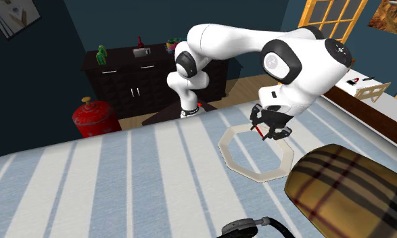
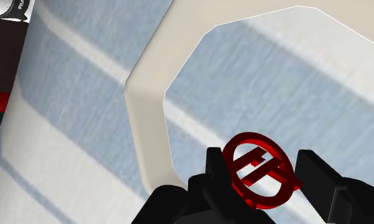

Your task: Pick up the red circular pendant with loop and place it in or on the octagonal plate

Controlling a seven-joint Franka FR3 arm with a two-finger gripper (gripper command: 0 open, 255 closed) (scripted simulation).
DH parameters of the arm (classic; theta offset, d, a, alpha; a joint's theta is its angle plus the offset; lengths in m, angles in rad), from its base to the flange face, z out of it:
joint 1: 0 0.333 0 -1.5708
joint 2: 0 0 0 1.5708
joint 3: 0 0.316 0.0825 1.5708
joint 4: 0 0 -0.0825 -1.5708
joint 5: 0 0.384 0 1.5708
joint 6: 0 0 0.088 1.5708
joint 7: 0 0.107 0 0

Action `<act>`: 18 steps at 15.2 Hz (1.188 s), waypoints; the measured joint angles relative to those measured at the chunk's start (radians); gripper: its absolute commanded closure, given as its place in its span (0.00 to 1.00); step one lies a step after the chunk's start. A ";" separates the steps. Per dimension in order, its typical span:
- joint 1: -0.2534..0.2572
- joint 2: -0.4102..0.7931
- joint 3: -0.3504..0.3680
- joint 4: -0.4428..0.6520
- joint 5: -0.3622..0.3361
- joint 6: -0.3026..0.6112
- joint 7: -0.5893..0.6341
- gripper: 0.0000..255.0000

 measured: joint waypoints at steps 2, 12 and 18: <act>-0.002 0.002 0.001 -0.022 0.002 0.022 0.008 1.00; -0.067 -0.030 0.010 -0.219 0.025 0.177 0.021 1.00; -0.070 -0.030 0.010 -0.229 0.025 0.187 0.021 1.00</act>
